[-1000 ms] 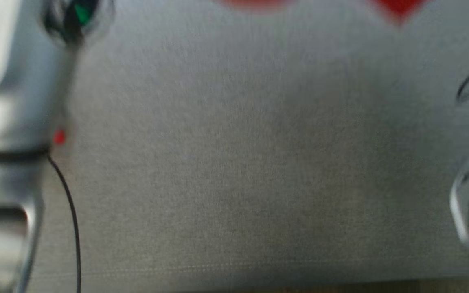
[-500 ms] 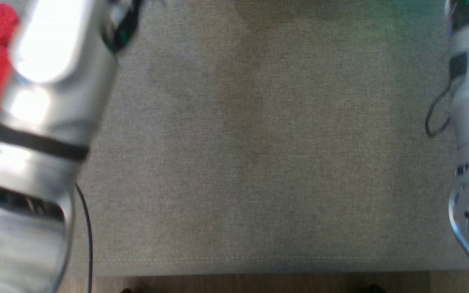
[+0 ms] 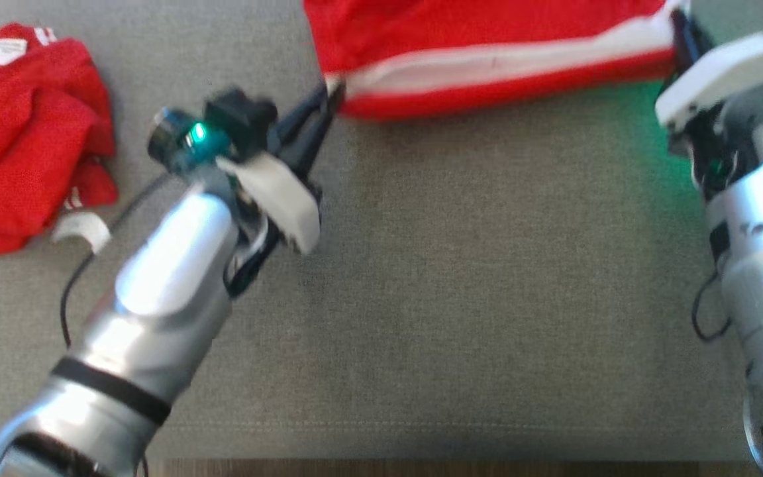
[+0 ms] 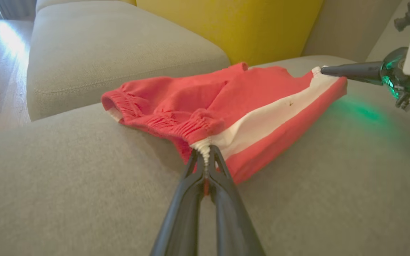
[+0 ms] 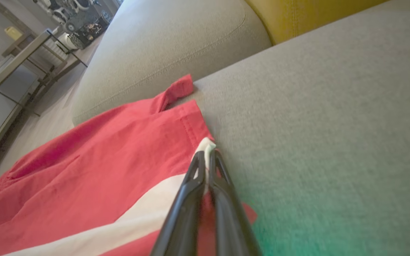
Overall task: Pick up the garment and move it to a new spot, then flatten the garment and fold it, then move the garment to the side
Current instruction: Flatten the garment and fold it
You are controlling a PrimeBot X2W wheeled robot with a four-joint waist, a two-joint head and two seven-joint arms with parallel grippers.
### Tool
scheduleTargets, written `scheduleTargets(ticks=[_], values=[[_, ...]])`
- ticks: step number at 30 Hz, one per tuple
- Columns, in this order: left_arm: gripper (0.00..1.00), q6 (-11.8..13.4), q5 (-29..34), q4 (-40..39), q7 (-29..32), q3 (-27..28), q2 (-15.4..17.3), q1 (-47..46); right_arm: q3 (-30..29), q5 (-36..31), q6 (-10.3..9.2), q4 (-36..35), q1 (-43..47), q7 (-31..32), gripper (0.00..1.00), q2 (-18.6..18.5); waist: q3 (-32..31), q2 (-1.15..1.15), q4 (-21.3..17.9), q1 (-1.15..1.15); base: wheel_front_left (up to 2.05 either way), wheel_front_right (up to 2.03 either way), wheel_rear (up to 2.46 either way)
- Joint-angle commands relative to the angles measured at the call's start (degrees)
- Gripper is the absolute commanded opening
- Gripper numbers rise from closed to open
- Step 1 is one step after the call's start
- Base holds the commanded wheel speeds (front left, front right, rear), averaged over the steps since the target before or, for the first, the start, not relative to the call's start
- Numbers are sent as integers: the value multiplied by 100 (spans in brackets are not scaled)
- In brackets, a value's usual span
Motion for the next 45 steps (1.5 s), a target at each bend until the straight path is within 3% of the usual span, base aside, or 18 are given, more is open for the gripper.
scheduleTargets(ticks=[1,19,34,45], values=[[0,-33,44,-182,-51,53,236,-14,161,81,-4,-195,117,75,0,-86,-160,0,16,0,0,0,0],[0,-34,169,-282,-52,-370,233,860,1161,440,-4,-1052,1377,947,0,-811,-905,0,-30,0,0,0,0],[0,-34,-71,-610,-52,-595,393,1989,1756,1190,-4,-2268,2719,2554,0,-1840,-1693,0,-62,0,0,0,0],[0,-34,-220,-1186,65,-1078,681,2752,1785,1629,-4,-3307,3825,3567,0,-2549,-2089,0,-26,0,0,0,0]])
